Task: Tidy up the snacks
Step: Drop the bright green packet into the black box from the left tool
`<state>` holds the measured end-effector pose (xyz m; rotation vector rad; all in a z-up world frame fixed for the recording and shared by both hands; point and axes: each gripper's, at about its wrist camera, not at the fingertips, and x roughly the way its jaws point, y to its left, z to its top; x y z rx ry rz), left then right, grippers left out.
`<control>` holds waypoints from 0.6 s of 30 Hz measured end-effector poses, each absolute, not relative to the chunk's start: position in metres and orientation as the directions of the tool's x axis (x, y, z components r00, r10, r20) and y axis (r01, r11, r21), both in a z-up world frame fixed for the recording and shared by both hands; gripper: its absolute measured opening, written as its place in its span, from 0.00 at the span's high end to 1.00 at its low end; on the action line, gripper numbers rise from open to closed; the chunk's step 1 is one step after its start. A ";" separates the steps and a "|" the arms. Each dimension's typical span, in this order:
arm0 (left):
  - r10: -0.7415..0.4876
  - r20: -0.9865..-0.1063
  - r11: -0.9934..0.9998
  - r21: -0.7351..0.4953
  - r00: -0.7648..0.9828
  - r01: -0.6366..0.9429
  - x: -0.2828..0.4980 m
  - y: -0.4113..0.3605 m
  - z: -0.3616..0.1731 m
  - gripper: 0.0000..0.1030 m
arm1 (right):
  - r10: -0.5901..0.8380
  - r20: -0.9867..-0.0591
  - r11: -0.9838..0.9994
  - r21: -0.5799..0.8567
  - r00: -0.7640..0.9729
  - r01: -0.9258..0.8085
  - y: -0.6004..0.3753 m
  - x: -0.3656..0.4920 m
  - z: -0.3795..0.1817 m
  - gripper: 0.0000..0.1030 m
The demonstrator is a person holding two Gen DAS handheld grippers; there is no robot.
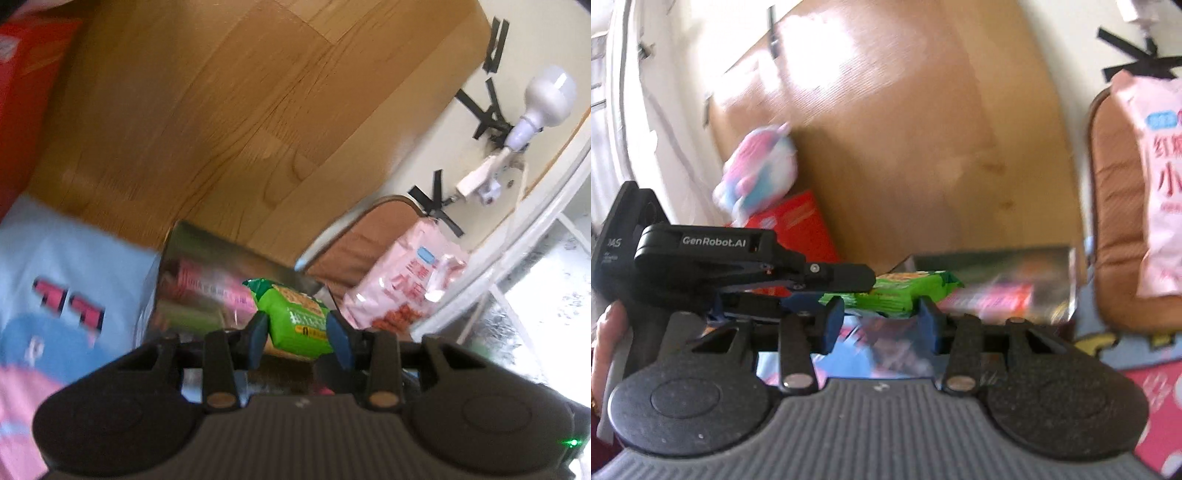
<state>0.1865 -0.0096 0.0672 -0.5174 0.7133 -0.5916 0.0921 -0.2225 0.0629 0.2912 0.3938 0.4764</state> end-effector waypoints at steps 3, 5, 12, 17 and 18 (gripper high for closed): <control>-0.606 -0.479 0.760 -0.586 0.635 0.283 0.206 -0.018 0.061 0.64 | 0.481 -0.313 0.852 0.387 0.819 -0.352 -0.228 0.119 0.055 0.51; -0.595 -0.494 0.765 -0.591 0.633 0.258 0.208 -0.014 0.060 0.64 | 0.478 -0.335 0.848 0.417 0.812 -0.327 -0.229 0.132 0.047 0.49; -0.648 -0.434 0.710 -0.642 0.626 0.290 0.148 0.047 0.049 0.58 | 0.523 -0.268 0.780 0.533 0.809 -0.328 -0.269 0.096 0.044 0.48; -0.637 -0.500 0.715 -0.667 0.586 0.210 0.096 0.085 0.012 0.53 | 0.656 -0.343 0.725 0.537 0.673 -0.432 -0.252 0.061 0.024 0.48; -0.622 -0.514 0.727 -0.660 0.591 0.192 0.086 0.090 0.007 0.51 | 0.667 -0.364 0.724 0.521 0.650 -0.451 -0.243 0.055 0.020 0.48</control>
